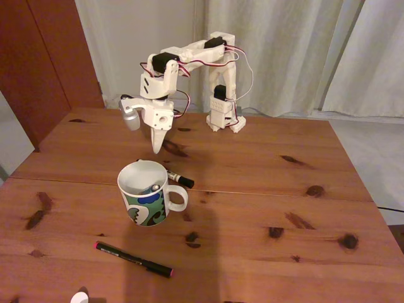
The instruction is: Clean up the desk and place the pens and markers into the cup
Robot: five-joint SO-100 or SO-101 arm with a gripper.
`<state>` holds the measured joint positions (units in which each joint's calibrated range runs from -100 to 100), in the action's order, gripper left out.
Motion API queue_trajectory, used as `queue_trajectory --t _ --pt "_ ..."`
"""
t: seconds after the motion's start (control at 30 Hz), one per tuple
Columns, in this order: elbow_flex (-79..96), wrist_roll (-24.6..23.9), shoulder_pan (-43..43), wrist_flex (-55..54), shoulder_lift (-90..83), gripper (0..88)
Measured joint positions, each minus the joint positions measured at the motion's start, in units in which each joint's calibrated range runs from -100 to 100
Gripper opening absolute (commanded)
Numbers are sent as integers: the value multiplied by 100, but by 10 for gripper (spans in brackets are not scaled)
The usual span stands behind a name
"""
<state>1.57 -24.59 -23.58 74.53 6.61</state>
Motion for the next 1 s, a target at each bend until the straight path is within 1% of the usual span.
queue_trajectory --t 0.13,0.23,0.37,0.47,0.53,0.67,0.9,1.0 --pt "0 332 -117 0 0 8" --pt "76 337 -161 0 0 8" --pt "246 -63 -139 0 0 8" --pt "501 -513 -183 -17 0 8" --pt "688 -664 -191 -17 8 8" --pt "934 -747 -198 -17 8 8" --pt "1096 -767 -550 -66 0 8" --pt "1087 -772 -535 -116 8 8"
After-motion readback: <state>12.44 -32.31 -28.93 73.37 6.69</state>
